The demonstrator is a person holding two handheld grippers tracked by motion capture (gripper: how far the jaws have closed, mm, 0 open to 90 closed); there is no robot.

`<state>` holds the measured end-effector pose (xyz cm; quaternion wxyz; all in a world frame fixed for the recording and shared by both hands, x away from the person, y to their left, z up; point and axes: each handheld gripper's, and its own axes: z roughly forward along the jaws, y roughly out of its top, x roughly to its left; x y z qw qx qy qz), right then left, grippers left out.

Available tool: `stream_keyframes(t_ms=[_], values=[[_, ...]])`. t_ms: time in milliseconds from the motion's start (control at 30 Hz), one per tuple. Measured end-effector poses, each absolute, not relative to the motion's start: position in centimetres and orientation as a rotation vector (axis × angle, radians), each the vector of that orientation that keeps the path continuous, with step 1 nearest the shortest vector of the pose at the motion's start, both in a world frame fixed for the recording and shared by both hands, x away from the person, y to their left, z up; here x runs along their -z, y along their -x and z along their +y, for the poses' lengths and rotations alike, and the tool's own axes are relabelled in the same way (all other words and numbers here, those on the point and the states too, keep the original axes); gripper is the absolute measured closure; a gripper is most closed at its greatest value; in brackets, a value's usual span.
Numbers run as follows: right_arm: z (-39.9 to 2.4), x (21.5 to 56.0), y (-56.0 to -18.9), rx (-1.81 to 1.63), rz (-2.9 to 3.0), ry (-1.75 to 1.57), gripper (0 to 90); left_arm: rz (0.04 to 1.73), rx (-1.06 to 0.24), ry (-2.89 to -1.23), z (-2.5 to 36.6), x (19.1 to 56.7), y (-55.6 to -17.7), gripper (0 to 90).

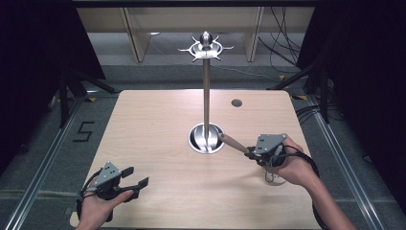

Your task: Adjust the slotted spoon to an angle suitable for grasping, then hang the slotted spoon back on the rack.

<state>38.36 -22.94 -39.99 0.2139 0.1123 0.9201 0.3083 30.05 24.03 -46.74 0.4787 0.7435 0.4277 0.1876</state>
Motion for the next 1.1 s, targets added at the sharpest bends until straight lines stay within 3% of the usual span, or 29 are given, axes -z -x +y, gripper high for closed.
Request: stream_keyframes(t_ms=[1100], values=[[-25.6,38.0,-37.1,-1.316,2.261,-0.492,77.3,1.041,-0.477,-1.836,23.9,46.9,-30.1,27.5]])
